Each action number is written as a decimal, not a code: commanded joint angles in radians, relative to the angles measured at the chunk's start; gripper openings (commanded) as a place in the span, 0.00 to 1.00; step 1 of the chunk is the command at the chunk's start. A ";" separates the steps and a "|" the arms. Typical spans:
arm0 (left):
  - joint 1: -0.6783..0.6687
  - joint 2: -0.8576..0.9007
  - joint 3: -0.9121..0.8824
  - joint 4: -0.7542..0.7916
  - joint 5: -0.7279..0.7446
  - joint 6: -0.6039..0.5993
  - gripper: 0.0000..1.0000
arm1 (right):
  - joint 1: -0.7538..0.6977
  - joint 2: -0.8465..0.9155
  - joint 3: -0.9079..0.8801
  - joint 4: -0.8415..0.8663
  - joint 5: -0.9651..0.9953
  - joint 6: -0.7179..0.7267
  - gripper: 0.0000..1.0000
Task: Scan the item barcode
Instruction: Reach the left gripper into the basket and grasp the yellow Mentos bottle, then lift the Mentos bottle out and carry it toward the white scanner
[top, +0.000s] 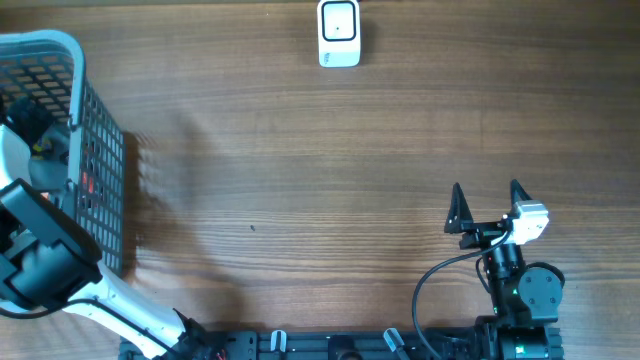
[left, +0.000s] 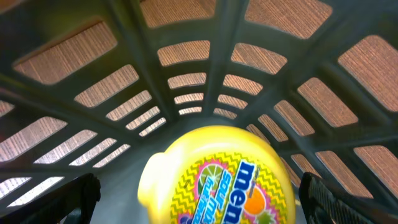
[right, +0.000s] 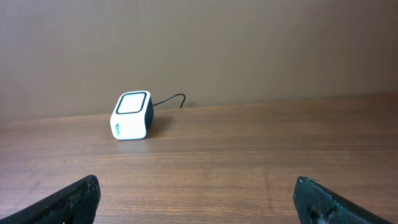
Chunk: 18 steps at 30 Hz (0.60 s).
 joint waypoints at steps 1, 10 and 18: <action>-0.002 0.022 0.019 0.019 -0.009 0.012 0.98 | 0.004 -0.003 -0.001 0.002 0.010 0.016 1.00; -0.002 0.023 0.019 0.038 0.029 0.000 0.83 | 0.004 -0.003 -0.001 0.002 0.010 0.016 1.00; -0.002 0.055 0.018 0.052 0.032 -0.022 0.90 | 0.004 -0.003 -0.001 0.002 0.010 0.016 1.00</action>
